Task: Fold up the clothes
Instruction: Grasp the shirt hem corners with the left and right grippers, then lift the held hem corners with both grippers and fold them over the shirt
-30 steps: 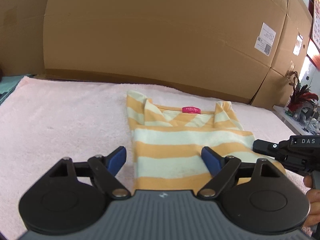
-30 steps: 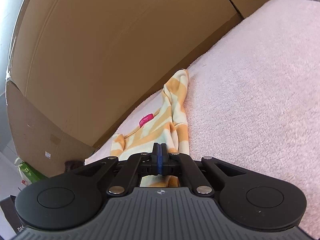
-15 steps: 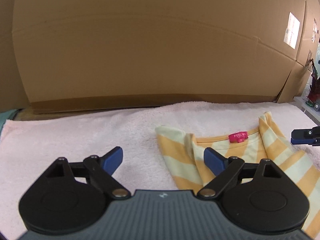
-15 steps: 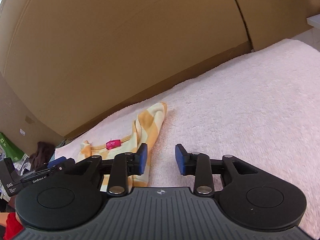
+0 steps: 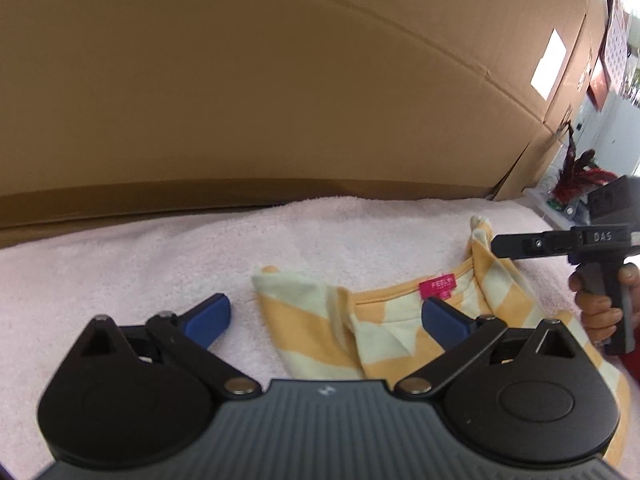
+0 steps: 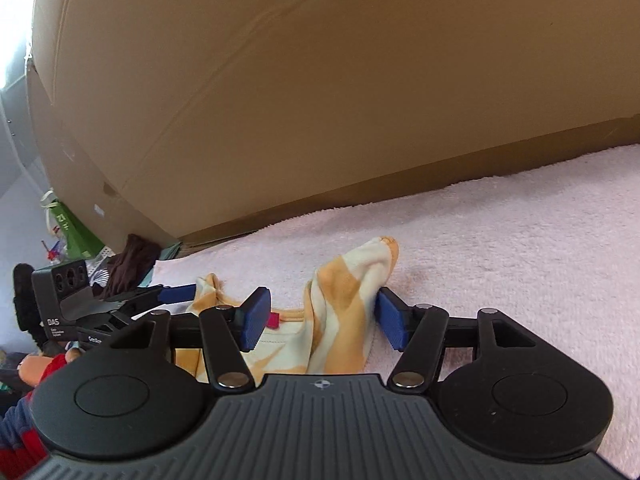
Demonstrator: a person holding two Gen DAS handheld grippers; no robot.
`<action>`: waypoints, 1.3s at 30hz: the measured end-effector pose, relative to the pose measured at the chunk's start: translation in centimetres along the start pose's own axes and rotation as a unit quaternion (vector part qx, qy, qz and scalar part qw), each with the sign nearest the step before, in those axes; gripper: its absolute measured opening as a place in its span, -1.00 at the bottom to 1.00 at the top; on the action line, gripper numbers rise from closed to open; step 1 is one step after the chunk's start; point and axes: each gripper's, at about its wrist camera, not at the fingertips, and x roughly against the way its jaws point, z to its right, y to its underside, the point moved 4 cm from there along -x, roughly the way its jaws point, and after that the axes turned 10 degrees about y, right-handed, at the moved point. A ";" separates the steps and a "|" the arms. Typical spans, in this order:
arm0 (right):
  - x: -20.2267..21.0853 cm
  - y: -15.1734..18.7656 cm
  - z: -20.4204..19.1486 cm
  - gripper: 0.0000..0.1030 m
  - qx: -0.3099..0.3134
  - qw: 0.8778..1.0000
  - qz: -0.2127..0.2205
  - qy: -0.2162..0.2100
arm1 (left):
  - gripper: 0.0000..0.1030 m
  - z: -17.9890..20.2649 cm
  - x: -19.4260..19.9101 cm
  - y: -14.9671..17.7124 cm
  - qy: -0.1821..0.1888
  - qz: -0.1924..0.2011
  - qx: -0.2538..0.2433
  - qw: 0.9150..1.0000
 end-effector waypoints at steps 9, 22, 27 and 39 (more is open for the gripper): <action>0.4 -0.4 1.1 -0.16 -0.040 0.999 0.005 -0.020 | 0.54 -0.5 0.2 -0.1 0.023 0.009 0.021 0.999; 1.1 -0.9 3.0 -0.77 -0.097 0.994 0.020 -0.043 | -0.92 0.0 0.7 -0.3 0.015 0.028 0.010 0.999; 3.0 -1.5 2.1 -0.78 -0.094 0.991 0.043 -0.083 | -0.93 0.7 3.1 -0.9 -0.001 0.058 0.013 0.998; 13.0 0.6 -5.3 -0.78 0.021 0.978 0.055 -0.198 | -0.92 7.0 12.9 1.7 0.018 0.121 -0.036 0.992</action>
